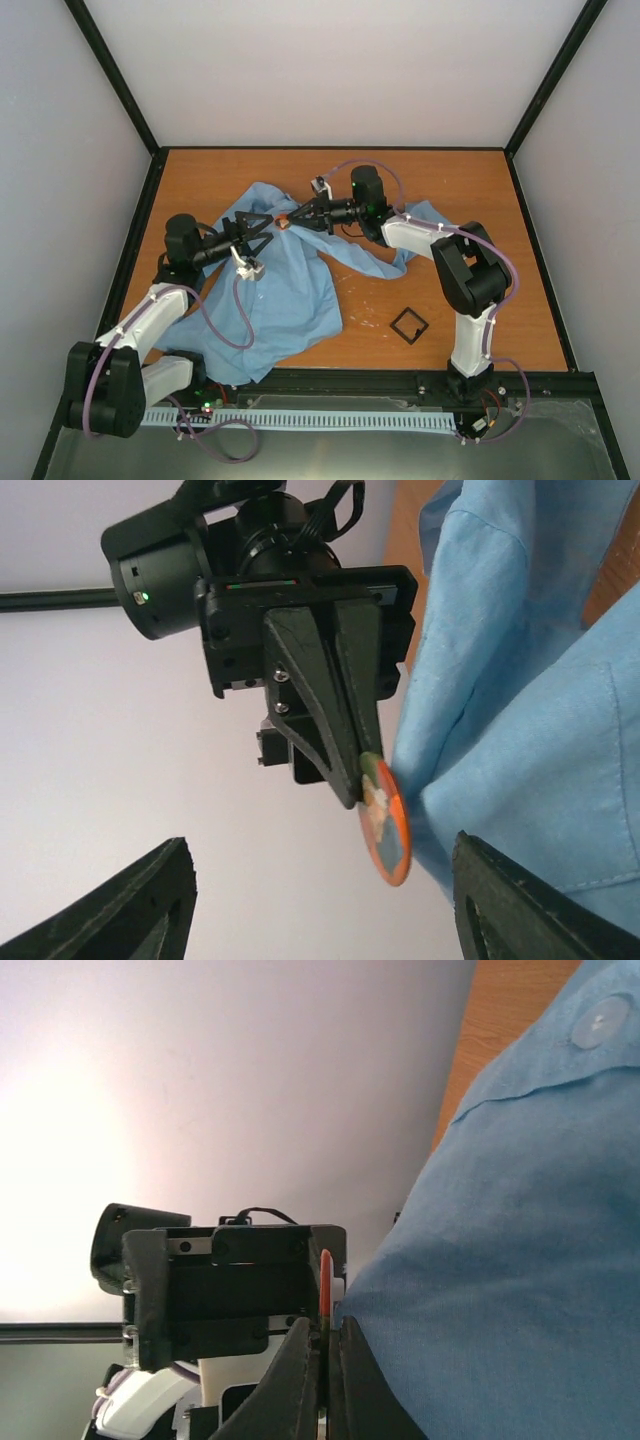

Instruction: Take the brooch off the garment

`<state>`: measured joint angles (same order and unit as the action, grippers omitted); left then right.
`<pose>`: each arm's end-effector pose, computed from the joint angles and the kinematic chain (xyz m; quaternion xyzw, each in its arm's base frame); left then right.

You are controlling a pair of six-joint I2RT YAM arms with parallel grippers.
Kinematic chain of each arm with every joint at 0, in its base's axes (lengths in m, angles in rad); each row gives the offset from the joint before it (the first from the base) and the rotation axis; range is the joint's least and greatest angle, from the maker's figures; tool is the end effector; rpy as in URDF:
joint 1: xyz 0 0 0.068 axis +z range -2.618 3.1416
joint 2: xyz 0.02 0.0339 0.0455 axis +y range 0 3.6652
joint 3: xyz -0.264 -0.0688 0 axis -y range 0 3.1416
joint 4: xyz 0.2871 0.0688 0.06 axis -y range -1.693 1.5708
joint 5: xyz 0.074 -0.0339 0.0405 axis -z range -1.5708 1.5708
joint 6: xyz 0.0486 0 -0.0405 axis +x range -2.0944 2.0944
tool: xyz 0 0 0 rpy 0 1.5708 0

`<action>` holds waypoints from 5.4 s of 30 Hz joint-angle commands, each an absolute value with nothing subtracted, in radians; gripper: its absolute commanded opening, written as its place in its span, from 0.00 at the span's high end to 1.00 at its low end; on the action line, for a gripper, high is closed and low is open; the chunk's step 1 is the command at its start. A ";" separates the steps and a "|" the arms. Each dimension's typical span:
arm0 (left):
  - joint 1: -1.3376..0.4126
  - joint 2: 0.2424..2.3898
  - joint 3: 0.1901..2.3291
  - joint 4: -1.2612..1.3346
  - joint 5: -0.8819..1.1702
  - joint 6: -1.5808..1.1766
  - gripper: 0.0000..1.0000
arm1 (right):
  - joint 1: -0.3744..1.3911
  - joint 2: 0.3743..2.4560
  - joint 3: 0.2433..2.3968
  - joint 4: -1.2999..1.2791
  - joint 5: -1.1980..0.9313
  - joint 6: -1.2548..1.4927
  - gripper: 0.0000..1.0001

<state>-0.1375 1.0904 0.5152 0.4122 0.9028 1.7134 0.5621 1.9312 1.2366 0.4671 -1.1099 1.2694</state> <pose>0.2664 -0.0754 0.2249 0.7178 0.1870 0.1783 0.6465 0.3705 0.2848 0.2013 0.0772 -0.7377 -0.6707 0.0049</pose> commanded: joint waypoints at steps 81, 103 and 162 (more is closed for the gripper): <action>-0.166 1.231 1.341 -0.632 1.172 0.372 0.99 | 0.674 1.401 1.180 0.047 -0.707 0.210 0.49; -0.169 1.082 1.149 -0.170 1.300 0.128 0.99 | 0.635 1.349 1.295 -0.031 -0.734 0.119 0.46; -0.175 1.166 1.291 -0.606 1.298 0.302 0.64 | 0.661 1.383 1.116 0.546 -0.896 0.446 0.97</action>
